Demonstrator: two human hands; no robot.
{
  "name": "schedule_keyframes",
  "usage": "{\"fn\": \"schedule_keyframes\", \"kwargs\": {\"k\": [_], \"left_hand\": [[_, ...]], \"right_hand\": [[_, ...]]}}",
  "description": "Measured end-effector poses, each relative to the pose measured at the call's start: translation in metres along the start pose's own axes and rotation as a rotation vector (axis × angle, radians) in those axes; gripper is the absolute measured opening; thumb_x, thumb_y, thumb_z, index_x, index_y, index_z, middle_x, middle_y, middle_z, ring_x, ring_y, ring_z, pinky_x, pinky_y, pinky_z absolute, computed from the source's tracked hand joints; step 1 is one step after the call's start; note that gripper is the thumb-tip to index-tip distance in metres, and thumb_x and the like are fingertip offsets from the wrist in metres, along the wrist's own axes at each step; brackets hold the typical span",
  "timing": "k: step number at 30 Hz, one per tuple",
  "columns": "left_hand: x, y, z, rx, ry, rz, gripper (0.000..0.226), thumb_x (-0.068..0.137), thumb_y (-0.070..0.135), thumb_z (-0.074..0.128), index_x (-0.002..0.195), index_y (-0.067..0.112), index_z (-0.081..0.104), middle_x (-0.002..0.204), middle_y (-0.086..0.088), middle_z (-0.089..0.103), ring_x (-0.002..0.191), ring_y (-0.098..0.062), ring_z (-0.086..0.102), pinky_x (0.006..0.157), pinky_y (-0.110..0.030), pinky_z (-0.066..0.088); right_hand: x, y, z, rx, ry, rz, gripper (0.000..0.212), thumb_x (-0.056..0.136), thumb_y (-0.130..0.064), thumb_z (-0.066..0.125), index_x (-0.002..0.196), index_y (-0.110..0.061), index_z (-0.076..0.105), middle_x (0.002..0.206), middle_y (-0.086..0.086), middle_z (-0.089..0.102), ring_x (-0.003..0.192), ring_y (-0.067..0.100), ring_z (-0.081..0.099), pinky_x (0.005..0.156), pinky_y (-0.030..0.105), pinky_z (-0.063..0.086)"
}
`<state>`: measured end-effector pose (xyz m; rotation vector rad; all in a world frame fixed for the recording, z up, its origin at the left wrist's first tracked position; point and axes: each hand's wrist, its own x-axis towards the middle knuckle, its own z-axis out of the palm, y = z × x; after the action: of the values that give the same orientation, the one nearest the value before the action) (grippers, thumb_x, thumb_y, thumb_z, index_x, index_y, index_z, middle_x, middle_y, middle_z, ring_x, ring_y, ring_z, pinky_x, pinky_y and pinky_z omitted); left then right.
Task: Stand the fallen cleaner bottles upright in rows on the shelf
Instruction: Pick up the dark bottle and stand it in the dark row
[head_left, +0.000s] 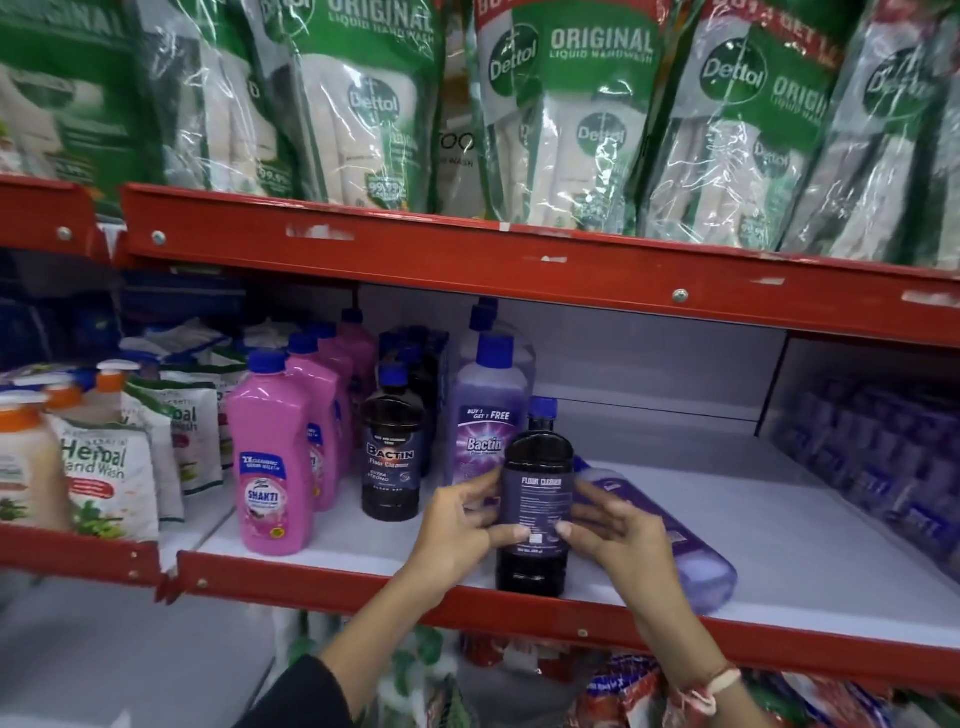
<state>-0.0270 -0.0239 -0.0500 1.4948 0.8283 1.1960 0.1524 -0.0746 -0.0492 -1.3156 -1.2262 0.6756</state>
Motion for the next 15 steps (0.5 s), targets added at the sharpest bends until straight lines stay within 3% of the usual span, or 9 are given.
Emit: {"fn": "schedule_keyframes", "kwargs": {"k": [5,12,15], "left_hand": [[-0.010,-0.001,-0.057,-0.001,0.031,0.031,0.077,0.062,-0.023,0.071,0.128,0.011,0.051,0.104,0.002,0.068,0.080,-0.003,0.071,0.069,-0.017,0.057],[-0.025,-0.010,-0.120,-0.019,0.147,0.076,0.076,0.064,-0.023,0.069,0.132,0.000,0.047,0.116,-0.018,0.065,0.086,-0.002,0.070,0.075,-0.018,0.058],[-0.028,-0.009,-0.122,-0.009,0.149,0.095,0.076,0.067,-0.023,0.066,0.135,0.003,0.043,0.116,-0.015,0.064,0.087,0.001,0.070,0.074,-0.015,0.056]], "right_hand": [[-0.008,-0.011,0.052,0.106,-0.031,-0.028,0.043,0.074,-0.001,0.078,0.111,-0.019,0.070,0.095,0.004,0.078,0.089,0.014,0.074,0.077,0.029,0.061],[-0.013,-0.019,0.125,0.119,-0.064,-0.128,0.042,0.073,0.002,0.077,0.099,-0.030,0.068,0.099,-0.004,0.076,0.091,0.009,0.073,0.083,0.022,0.057],[-0.015,-0.015,0.135,0.077,-0.038,-0.154,0.040,0.072,-0.002,0.079,0.098,-0.031,0.067,0.099,-0.008,0.075,0.090,0.003,0.072,0.080,0.014,0.055]]}}
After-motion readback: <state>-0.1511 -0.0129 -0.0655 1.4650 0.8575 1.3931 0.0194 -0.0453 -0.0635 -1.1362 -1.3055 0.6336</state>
